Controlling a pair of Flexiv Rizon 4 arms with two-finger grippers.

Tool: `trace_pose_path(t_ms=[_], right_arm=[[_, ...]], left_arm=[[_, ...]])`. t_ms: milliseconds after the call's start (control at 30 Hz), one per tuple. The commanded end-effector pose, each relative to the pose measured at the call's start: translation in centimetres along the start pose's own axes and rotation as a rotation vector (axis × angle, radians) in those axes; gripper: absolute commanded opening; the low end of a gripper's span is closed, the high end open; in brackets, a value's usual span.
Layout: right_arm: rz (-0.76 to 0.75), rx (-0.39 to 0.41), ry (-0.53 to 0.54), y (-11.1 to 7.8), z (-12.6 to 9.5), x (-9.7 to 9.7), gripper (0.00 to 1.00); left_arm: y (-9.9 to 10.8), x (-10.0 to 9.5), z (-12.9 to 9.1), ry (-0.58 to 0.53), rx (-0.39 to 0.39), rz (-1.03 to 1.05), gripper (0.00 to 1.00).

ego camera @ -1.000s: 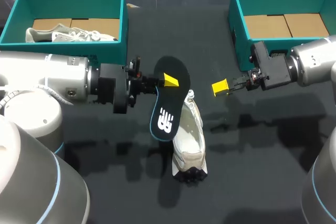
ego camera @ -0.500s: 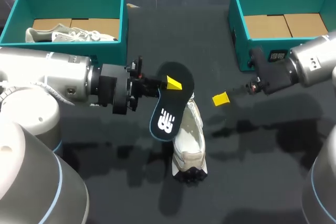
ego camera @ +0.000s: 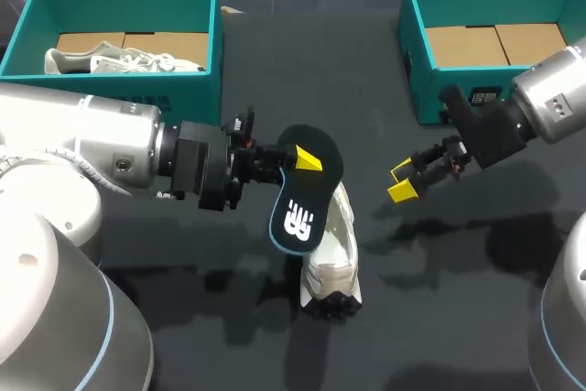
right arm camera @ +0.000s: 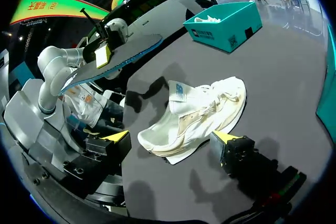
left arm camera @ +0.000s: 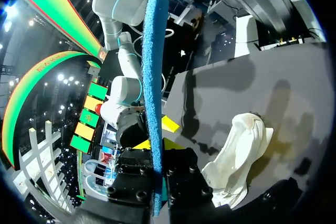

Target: Take the shoe out of the shoebox, open the shoe tongue, remove and reinsert the insole, then place the shoe into the shoebox

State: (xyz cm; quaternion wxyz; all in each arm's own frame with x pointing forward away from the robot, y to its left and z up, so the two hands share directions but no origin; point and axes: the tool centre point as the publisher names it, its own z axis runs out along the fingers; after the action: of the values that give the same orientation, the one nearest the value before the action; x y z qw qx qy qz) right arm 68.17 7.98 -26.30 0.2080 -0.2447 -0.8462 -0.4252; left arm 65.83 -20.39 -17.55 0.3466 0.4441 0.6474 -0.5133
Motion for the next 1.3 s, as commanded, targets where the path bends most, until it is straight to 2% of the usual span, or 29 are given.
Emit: trace_pose_path(t_ms=[33, 133, 233, 300, 367, 400, 733, 767, 833, 933, 1033, 1167, 1300], right_arm=[[-0.038, 0.041, -0.022, -0.3, 0.1, 0.3, 1.0], [-0.095, 0.082, -0.101, -1.6, 0.0, 0.1, 1.0], [-0.162, 0.087, -0.15, -3.0, -0.5, -0.1, 1.0], [-0.251, 0.102, -0.186, -3.7, -0.7, -0.1, 1.0], [-0.261, 0.115, -0.211, -4.6, -0.7, -0.9, 1.0], [-0.261, 0.115, -0.211, -4.6, -0.7, -0.9, 1.0], [-0.261, 0.115, -0.211, -4.6, -0.7, -0.9, 1.0], [-0.261, 0.115, -0.211, -4.6, -0.7, -0.9, 1.0], [-0.339, 0.199, -0.236, -4.7, 0.2, -1.1, 1.0], [-0.383, 0.255, -0.241, -5.4, 1.2, -1.5, 1.0], [-0.419, 0.271, -0.253, -6.3, 1.8, -1.9, 1.0], [-0.48, 0.291, -0.264, -6.9, 2.7, -2.1, 1.0], [-0.528, 0.335, -0.295, -7.5, 3.9, -2.3, 1.0]], left_arm=[[-1.2, 0.4, 0.7, -0.029, 0.037, -0.059, 0.0], [-2.5, 0.5, 1.1, -0.054, 0.053, -0.131, 0.0], [-3.5, 0.5, 1.3, -0.06, 0.062, -0.19, 0.0], [-4.1, 0.4, 1.5, -0.061, 0.069, -0.224, 0.0], [-4.6, 0.4, 1.8, -0.036, 0.063, -0.189, 0.0], [-4.7, 0.4, 1.9, 0.012, -0.003, -0.074, 0.0], [-4.7, 0.4, 1.9, 0.012, -0.003, -0.074, 0.0], [-4.6, 0.8, 2.2, 0.008, 0.005, -0.117, 0.0], [-4.9, 1.5, 2.7, -0.029, 0.038, -0.22, 0.0], [-5.4, 2.4, 3.1, -0.056, 0.052, -0.323, 0.0], [-5.8, 3.1, 3.4, -0.068, 0.047, -0.4, 0.0], [-5.9, 4.0, 4.0, -0.084, 0.004, -0.452, 0.0], [-5.8, 4.9, 4.5, -0.097, 0.009, -0.466, 0.0]])
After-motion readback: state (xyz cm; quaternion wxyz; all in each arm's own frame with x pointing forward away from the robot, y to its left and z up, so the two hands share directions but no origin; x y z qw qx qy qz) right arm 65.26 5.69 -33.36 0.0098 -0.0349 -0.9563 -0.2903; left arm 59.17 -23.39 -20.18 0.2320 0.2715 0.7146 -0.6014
